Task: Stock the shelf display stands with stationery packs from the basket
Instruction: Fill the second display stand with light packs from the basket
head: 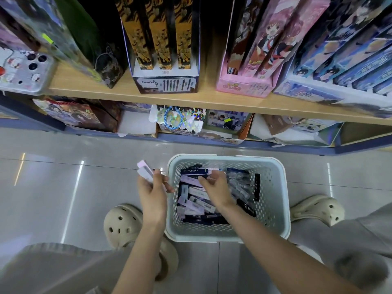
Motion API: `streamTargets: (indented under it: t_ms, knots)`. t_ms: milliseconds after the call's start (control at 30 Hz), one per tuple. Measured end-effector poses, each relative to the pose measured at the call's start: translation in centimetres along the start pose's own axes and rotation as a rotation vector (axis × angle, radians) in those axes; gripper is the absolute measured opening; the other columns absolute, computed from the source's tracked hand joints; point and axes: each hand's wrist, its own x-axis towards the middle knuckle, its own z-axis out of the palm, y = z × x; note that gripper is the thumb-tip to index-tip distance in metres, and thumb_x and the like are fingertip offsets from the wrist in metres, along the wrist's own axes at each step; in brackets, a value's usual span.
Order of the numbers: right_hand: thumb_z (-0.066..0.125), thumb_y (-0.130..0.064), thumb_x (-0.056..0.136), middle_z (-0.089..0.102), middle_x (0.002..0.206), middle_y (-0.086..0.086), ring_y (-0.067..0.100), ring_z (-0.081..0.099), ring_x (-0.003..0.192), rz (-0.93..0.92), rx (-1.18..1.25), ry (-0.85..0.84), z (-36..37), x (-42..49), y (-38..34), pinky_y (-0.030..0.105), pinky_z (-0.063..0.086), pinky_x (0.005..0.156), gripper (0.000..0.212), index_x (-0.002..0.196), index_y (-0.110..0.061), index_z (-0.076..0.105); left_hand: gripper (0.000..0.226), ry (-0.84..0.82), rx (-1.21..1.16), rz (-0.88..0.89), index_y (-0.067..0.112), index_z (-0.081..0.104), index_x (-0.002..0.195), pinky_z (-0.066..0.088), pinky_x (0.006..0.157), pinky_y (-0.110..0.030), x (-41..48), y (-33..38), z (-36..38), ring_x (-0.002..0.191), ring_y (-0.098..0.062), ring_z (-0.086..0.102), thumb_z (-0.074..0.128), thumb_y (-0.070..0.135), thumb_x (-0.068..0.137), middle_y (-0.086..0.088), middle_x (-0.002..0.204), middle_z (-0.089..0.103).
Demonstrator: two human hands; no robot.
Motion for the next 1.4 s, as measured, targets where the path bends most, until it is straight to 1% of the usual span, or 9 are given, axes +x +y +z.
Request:
streamTargets:
  t_ms: [133, 300, 467, 700, 800, 900, 1100, 1300, 1400]
  knots:
    - [0.069, -0.018, 0.086, 0.057, 0.072, 0.003, 0.013, 0.053, 0.066, 0.127, 0.080, 0.086, 2.1, 2.7, -0.2, 0.033, 0.043, 0.070, 0.024, 0.089, 0.001, 0.055, 0.019, 0.027, 0.026, -0.007, 0.001, 0.048, 0.099, 0.041, 0.049, -0.008, 0.9, -0.9, -0.6, 0.044, 0.002, 0.048, 0.041, 0.019, 0.102, -0.005, 0.069, 0.051]
    - [0.071, -0.023, 0.084, 0.056, 0.089, 0.003, 0.018, 0.055, 0.084, 0.158, 0.078, 0.255, 3.6, 4.3, 0.7, 0.017, 0.040, 0.069, 0.031, 0.103, -0.002, 0.057, 0.030, 0.000, 0.053, -0.004, -0.006, 0.049, 0.108, 0.041, 0.049, -0.007, 1.2, -1.9, -0.7, 0.046, 0.002, 0.047, 0.041, 0.021, 0.102, -0.007, 0.068, 0.050]
    - [0.067, -0.020, 0.084, 0.066, 0.089, 0.008, 0.032, 0.067, 0.088, 0.216, 0.123, 0.294, 4.0, 5.1, 1.7, 0.047, 0.054, 0.085, 0.013, 0.090, -0.014, 0.056, 0.032, -0.005, 0.051, 0.019, -0.011, 0.050, 0.107, 0.040, 0.050, -0.008, 1.4, -2.3, -0.6, 0.047, 0.000, 0.046, 0.041, 0.019, 0.102, -0.010, 0.071, 0.051]
    - [0.064, -0.010, 0.087, 0.068, 0.090, 0.014, 0.028, 0.066, 0.085, 0.184, 0.051, 0.180, 1.9, 3.5, 3.3, 0.041, 0.054, 0.084, 0.018, 0.100, 0.001, 0.059, 0.017, -0.049, 0.124, 0.040, 0.005, 0.051, 0.085, 0.037, 0.046, -0.013, 0.3, -2.2, -0.5, 0.047, -0.007, 0.041, 0.050, 0.017, 0.097, -0.003, 0.061, 0.046]
    - [0.064, -0.001, 0.085, 0.064, 0.096, 0.014, 0.025, 0.063, 0.085, 0.228, 0.094, 0.028, 1.0, 3.3, 4.0, 0.041, 0.055, 0.086, 0.018, 0.099, -0.007, 0.054, 0.013, -0.109, 0.168, 0.038, 0.015, 0.052, 0.081, 0.038, 0.050, -0.022, -0.3, -2.7, -0.1, 0.055, -0.013, 0.039, 0.056, 0.015, 0.093, -0.001, 0.063, 0.045]
    - [0.071, -0.018, 0.084, 0.057, 0.096, 0.002, 0.023, 0.062, 0.091, 0.255, 0.125, -0.077, 0.9, 3.7, 2.8, 0.032, 0.056, 0.080, 0.037, 0.110, -0.011, 0.046, 0.010, -0.136, 0.163, 0.000, 0.016, 0.052, 0.083, 0.036, 0.052, -0.029, -0.7, -3.3, 0.1, 0.054, -0.014, 0.038, 0.056, 0.016, 0.093, 0.000, 0.063, 0.044]
    - [0.074, -0.028, 0.081, 0.059, 0.105, 0.012, 0.030, 0.061, 0.099, 0.184, -0.135, 0.019, 2.0, 4.8, 2.6, 0.046, 0.053, 0.086, 0.049, 0.115, -0.005, 0.047, 0.014, -0.101, 0.170, -0.004, 0.018, 0.053, 0.081, 0.039, 0.052, -0.031, -0.4, -3.0, 0.0, 0.054, -0.019, 0.040, 0.055, 0.015, 0.094, -0.003, 0.061, 0.045]
    - [0.069, -0.013, 0.085, 0.061, 0.077, 0.006, 0.020, 0.062, 0.071, 0.036, -0.146, -0.013, 0.3, 3.5, 4.2, 0.042, 0.056, 0.075, 0.016, 0.089, -0.007, 0.055, 0.014, -0.116, 0.159, -0.023, 0.015, 0.050, 0.082, 0.040, 0.039, -0.025, -0.8, -2.6, 0.2, 0.039, -0.014, 0.039, 0.052, 0.013, 0.096, -0.006, 0.053, 0.044]
    - [0.064, -0.014, 0.089, 0.060, 0.072, 0.000, -0.001, 0.058, 0.053, 0.000, -0.167, -0.105, -1.3, 2.6, 4.1, 0.017, 0.052, 0.058, 0.010, 0.087, -0.008, 0.057, 0.013, -0.174, 0.132, -0.070, 0.010, 0.049, 0.085, 0.053, 0.050, -0.034, -1.4, -3.2, 0.7, 0.043, -0.017, 0.051, 0.048, 0.009, 0.098, -0.008, 0.057, 0.054]
